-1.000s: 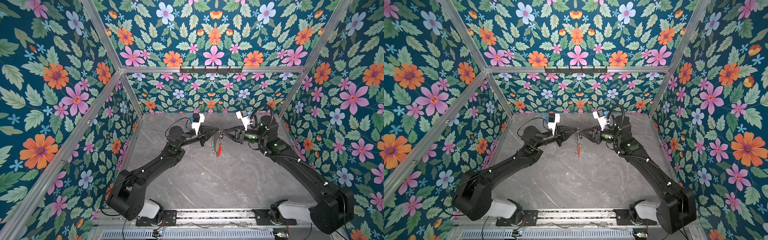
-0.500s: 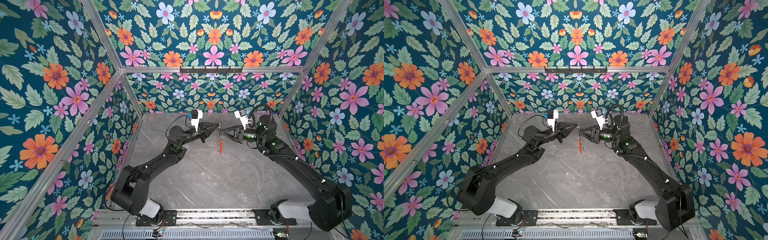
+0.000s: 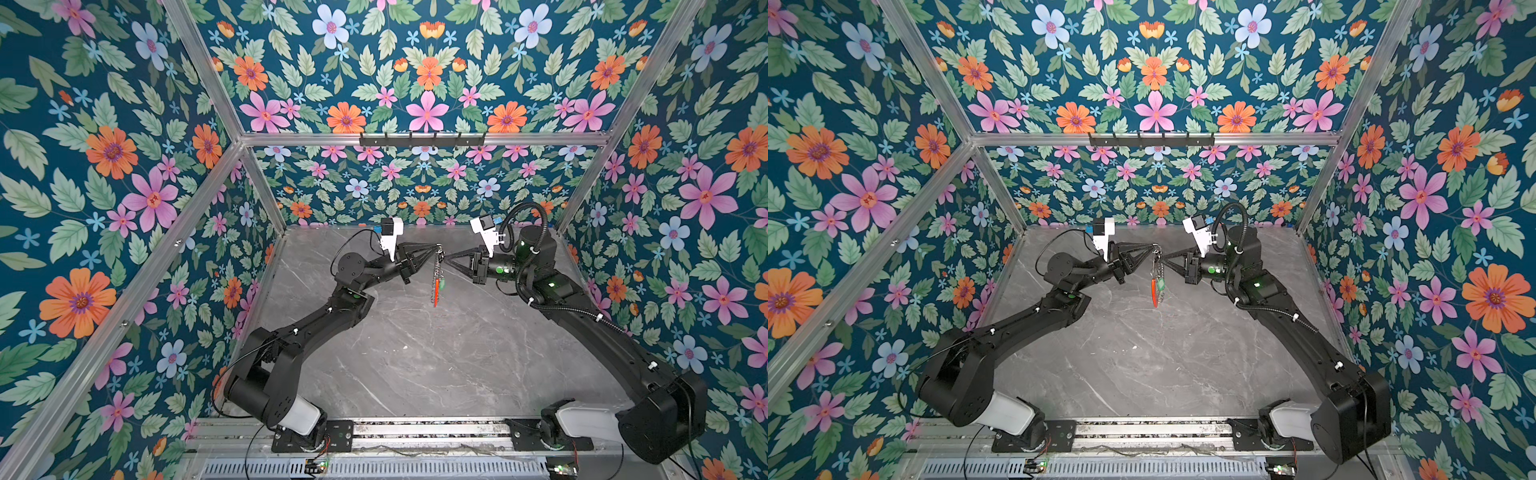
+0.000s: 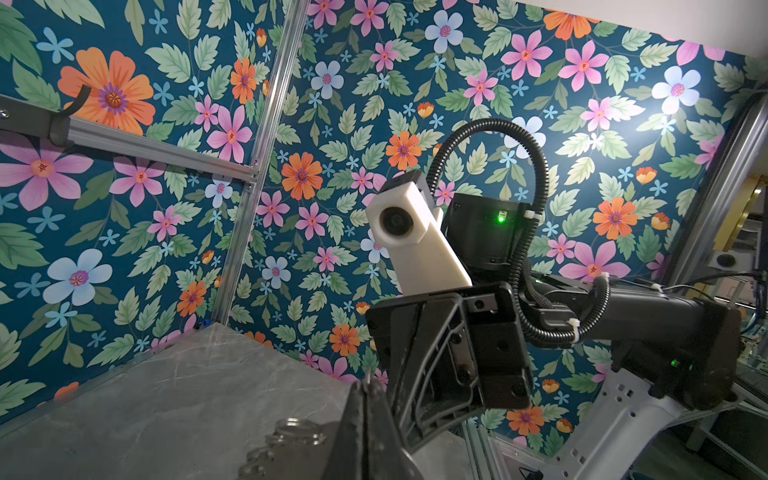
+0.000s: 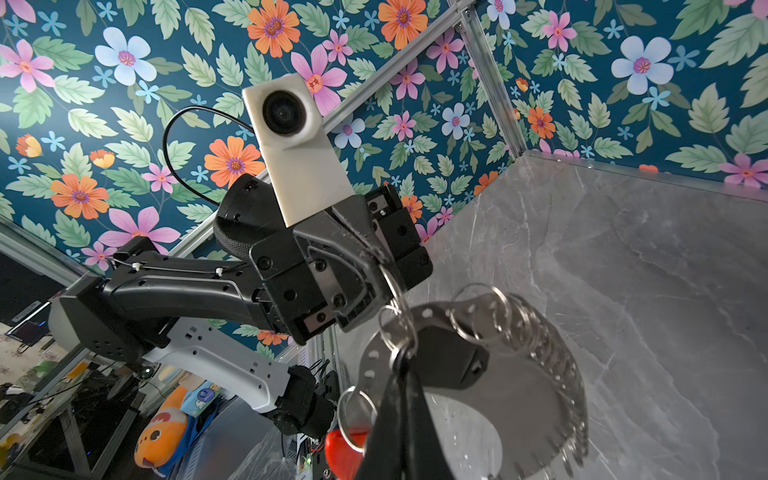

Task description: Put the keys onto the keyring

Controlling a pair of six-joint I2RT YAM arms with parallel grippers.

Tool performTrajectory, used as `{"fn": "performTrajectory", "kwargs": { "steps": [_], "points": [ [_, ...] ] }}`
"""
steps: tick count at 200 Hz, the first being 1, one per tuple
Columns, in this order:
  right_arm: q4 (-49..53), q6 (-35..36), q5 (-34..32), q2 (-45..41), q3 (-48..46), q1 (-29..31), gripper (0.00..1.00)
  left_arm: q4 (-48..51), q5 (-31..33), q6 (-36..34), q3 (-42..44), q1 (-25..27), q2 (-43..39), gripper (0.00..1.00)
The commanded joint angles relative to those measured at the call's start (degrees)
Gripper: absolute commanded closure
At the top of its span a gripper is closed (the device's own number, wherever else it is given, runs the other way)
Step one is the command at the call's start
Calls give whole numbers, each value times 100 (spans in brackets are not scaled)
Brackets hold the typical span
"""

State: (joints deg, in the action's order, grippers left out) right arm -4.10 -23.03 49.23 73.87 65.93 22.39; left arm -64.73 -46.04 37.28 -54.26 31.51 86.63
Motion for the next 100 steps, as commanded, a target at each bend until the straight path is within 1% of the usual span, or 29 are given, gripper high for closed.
{"fn": "performTrajectory", "kwargs": {
  "steps": [1, 37, 69, 77, 100],
  "points": [
    [68, 177, -83, -43, 44, 10, 100, -349, -9, -45, -47, -13, -48, 100],
    [-2, 95, 42, -37, 24, 6, 100, -397, 4, -7, -111, -13, -9, 100],
    [31, 89, -31, -96, 3, 10, 100, -455, 26, 5, -115, -13, 16, 100],
    [22, 75, -103, -134, -7, 3, 91, -452, 27, 8, -111, -13, 21, 100],
    [27, 101, -272, -253, 18, 2, 75, -427, -8, 5, -85, -13, 41, 100]
  ]
}}
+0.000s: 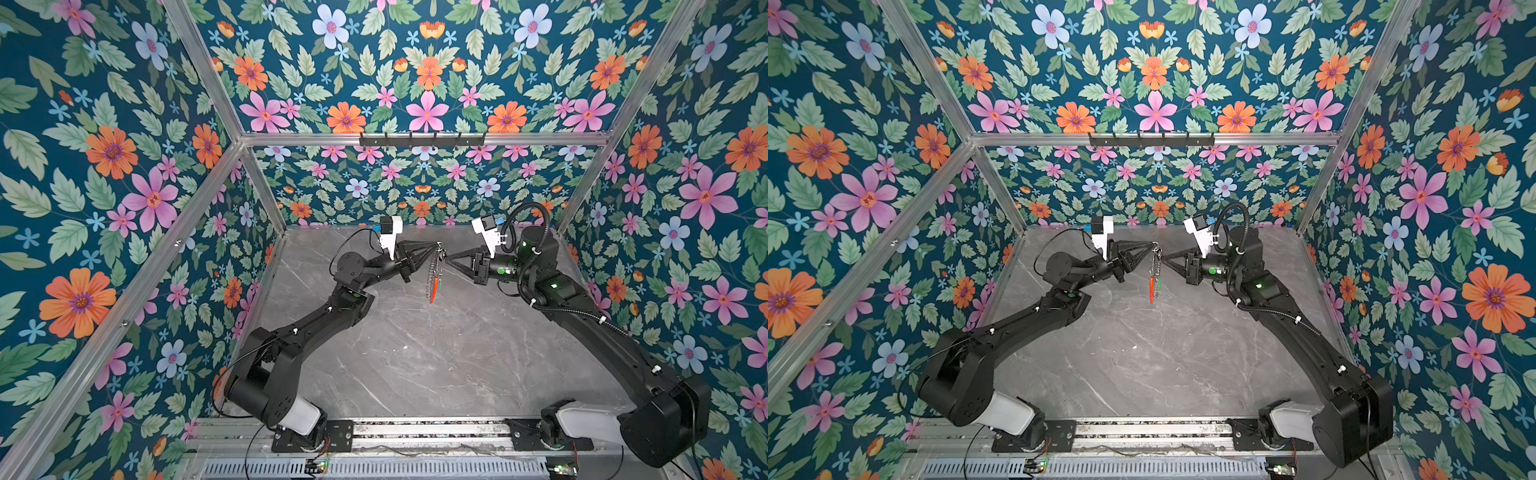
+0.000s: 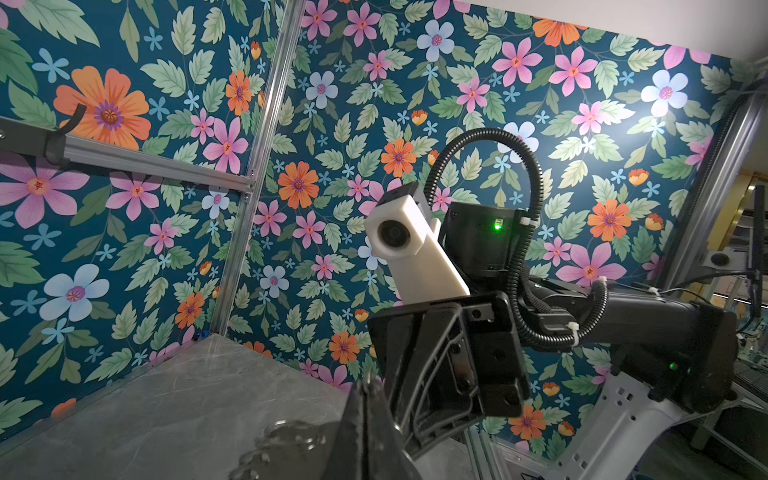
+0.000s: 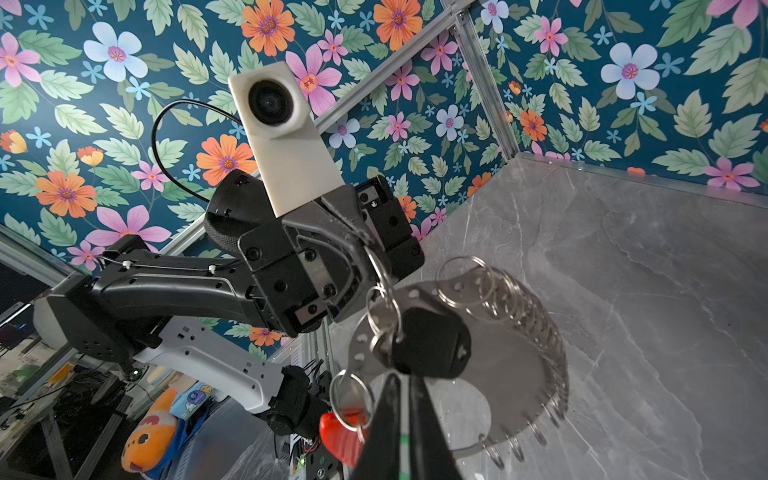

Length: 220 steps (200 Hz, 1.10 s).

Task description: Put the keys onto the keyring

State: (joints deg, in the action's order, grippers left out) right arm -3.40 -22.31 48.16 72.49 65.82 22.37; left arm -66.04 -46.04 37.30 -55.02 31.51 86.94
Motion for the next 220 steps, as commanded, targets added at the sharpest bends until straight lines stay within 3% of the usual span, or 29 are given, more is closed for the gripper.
{"fn": "performTrajectory", "kwargs": {
  "steps": [1, 33, 76, 163, 220],
  "points": [
    [-45, 31, -166, -118, 37, 4, 74, -300, -9, 4, -8, -13, 9, 100],
    [-7, 68, -103, -66, 205, 3, 67, -313, -3, 23, -3, -9, 26, 100],
    [-116, -25, 46, 206, 370, 4, 67, -321, -27, 58, -36, -5, 35, 100],
    [-293, -149, 184, 295, 246, 5, 98, -461, -16, 73, -30, -8, 67, 100],
    [-308, -239, 381, 458, 297, 107, 100, -672, 1, 137, -71, 89, 185, 100]
  ]
}}
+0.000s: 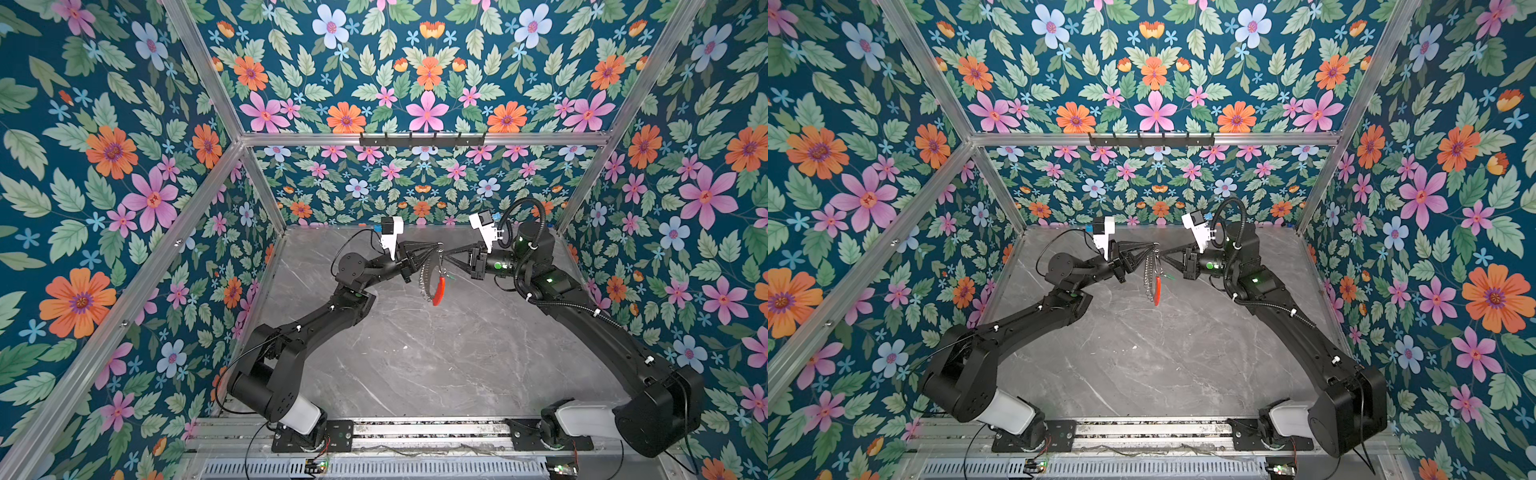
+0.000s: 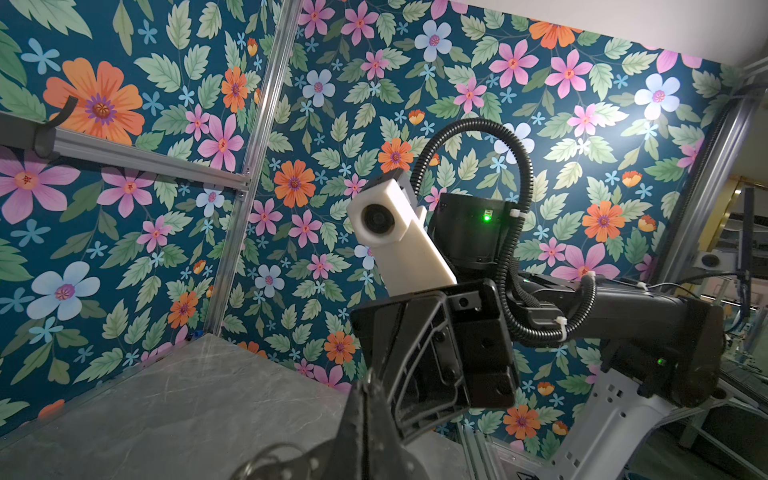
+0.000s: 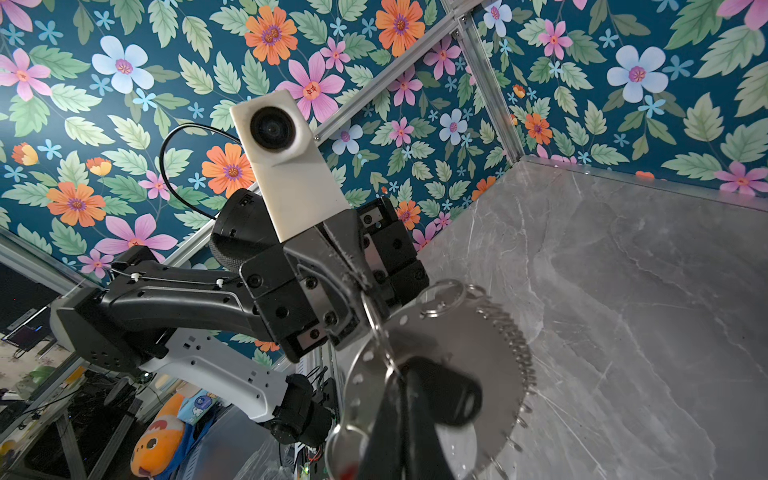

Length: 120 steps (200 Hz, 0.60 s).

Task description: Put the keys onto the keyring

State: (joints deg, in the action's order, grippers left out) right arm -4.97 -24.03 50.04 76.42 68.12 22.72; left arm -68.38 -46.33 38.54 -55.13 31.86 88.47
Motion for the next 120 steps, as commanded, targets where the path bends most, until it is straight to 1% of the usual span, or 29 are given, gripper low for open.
{"fn": "performTrajectory", "kwargs": {
  "steps": [1, 33, 57, 81, 98, 110, 120],
  "points": [
    [-148, -62, 196, 74, 73, 73, 100, -443, 33, 17, -64, 56, 36, 100],
    [-92, -49, 243, 160, 166, 136, 100, -509, 35, 39, -85, 121, 104, 100],
    [26, 76, 50, 29, 107, 124, 100, -493, 27, 5, -71, 119, 77, 100],
    [285, 285, -238, -155, 35, 111, 90, -472, 32, -14, -68, 119, 60, 100],
    [407, 375, -389, -303, -49, 51, 89, -475, 25, -6, -68, 119, 70, 100],
    [469, 421, -517, -428, -108, -10, 83, -474, 11, -5, -58, 119, 61, 100],
    [501, 469, -614, -525, -156, -51, 82, -482, 10, -5, -51, 119, 42, 100]
  ]
}}
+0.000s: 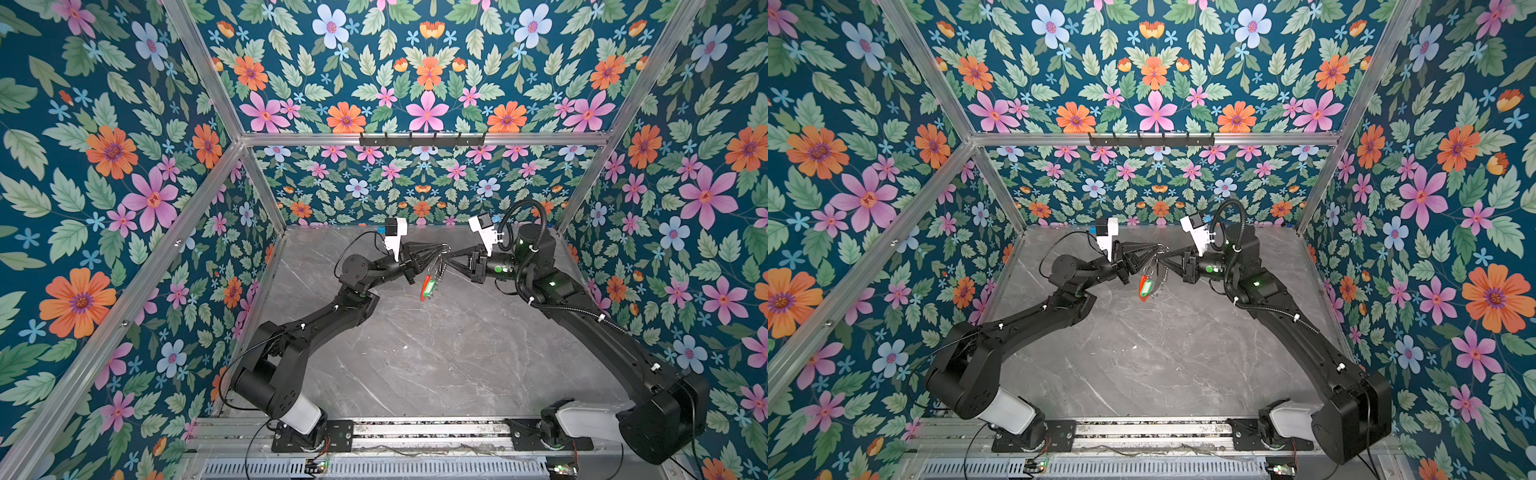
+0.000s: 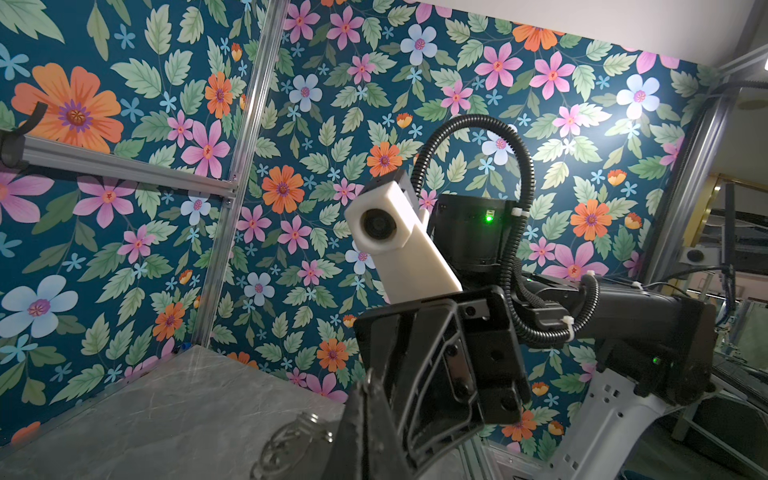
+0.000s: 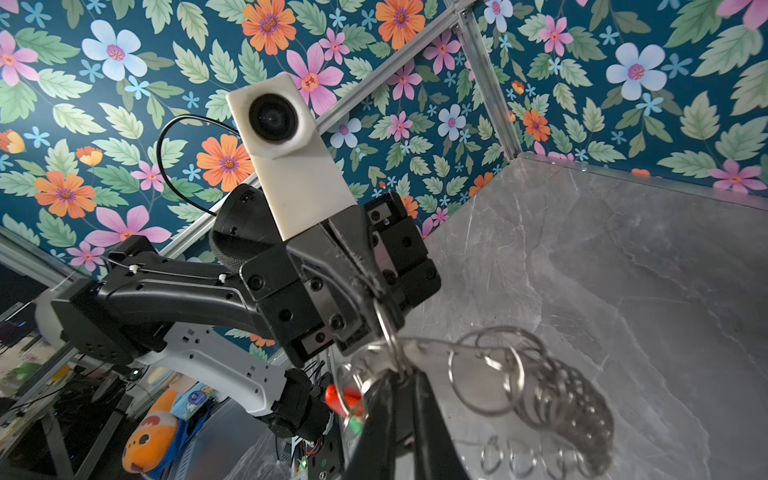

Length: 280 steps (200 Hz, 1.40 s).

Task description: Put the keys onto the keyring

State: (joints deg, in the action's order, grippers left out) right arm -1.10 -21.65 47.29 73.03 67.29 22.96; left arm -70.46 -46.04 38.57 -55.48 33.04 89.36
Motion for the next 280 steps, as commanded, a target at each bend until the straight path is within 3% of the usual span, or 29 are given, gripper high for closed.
{"fn": "performTrajectory", "kwargs": {
  "steps": [1, 153, 174, 202, 222, 226, 244, 255, 280],
  "points": [
    [117, 235, -350, -194, -78, -78, 82, -271, -19, -7, -16, 1, -49, 100],
    [-643, -277, -44, 80, 197, 46, 78, -276, -45, 36, 49, 27, -105, 100],
    [-643, -277, -36, 103, 199, 66, 84, -258, -54, 37, 31, 35, -91, 100],
    [-587, -237, -42, 91, 212, 62, 98, -258, -54, 24, 46, 36, -101, 100],
    [-426, -109, -109, 40, 214, 64, 100, -234, -50, -47, 73, 36, -118, 100],
    [-379, -71, -128, 33, 220, 65, 100, -212, -66, -86, 77, 36, -120, 100],
    [99, 277, -299, -7, 318, 64, 100, 58, -267, -466, 121, 3, -207, 78],
    [558, 600, -484, -26, 418, 67, 100, 469, -432, -966, 189, -24, -363, 70],
    [1540, 1397, -1026, 4, 599, 129, 100, 2382, -456, -2618, 280, -52, -909, 66]
  ]
}}
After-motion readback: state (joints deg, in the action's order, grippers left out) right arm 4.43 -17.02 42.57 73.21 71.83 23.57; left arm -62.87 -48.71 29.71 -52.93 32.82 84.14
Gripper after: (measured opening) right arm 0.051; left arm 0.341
